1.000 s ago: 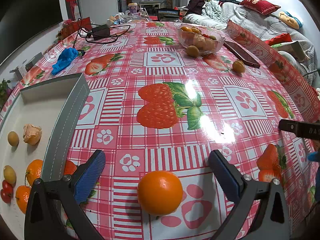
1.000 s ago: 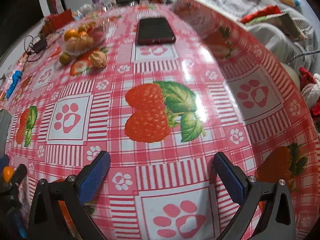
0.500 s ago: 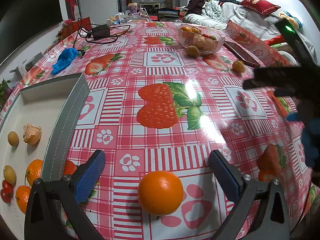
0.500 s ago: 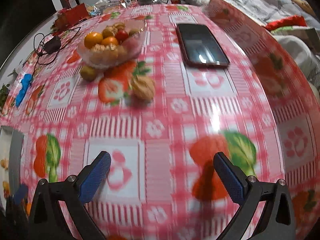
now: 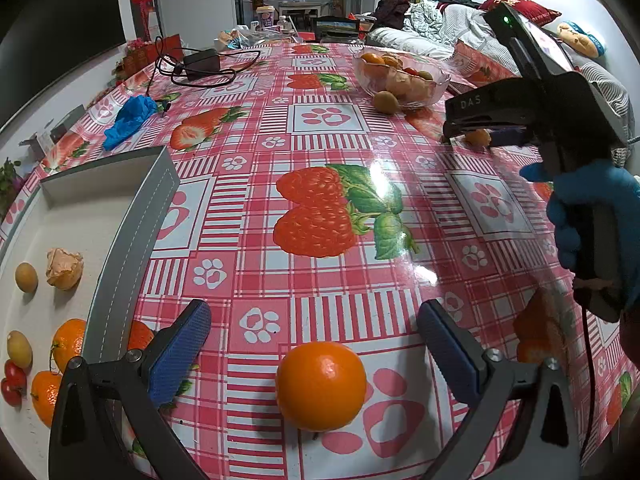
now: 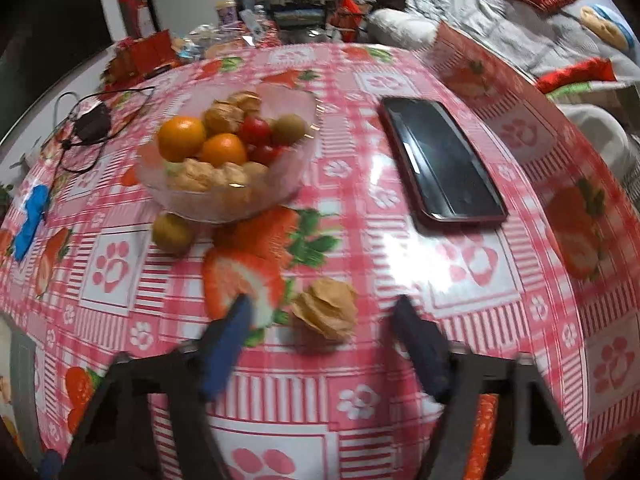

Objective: Organize fruits

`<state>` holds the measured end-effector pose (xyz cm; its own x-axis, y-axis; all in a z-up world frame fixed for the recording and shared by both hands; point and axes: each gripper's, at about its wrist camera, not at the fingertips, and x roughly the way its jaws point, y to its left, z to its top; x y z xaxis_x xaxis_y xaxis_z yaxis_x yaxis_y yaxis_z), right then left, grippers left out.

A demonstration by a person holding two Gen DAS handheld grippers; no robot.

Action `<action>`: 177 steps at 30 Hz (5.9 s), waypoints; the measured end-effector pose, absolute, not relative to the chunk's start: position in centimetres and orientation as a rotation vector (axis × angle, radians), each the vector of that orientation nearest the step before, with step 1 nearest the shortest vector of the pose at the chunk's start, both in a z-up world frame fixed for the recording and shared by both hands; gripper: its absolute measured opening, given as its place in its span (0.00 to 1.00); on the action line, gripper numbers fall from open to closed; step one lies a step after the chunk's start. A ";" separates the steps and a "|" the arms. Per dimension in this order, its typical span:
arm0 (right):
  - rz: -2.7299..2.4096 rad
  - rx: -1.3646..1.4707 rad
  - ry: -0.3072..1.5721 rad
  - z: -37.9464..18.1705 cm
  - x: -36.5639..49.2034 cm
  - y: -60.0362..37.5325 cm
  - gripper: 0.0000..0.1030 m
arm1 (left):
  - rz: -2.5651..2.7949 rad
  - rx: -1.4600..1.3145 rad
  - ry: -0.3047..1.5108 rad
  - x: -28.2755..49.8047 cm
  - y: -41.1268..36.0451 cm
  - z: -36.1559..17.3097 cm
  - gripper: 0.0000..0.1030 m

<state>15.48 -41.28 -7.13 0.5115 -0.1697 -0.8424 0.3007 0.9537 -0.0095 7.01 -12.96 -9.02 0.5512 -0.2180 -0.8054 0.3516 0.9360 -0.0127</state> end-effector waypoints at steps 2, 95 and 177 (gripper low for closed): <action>-0.263 0.127 0.991 -7.0 15.4 -40.6 0.39 | -0.339 0.156 0.928 7.0 -13.0 -9.0 1.00; -0.190 0.063 0.930 -8.1 -5.0 -39.3 1.00 | -0.338 0.157 0.928 7.0 -13.0 -9.0 1.00; -0.048 0.193 0.969 -2.9 -4.5 -36.0 0.31 | -0.428 0.070 0.925 3.0 -5.4 -1.2 0.36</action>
<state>-4.46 -36.01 -2.93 0.5664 0.0461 -0.8229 0.1266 0.9817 0.1421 3.03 -5.44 -1.21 0.5248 -0.3274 -0.7858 0.3866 0.9140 -0.1226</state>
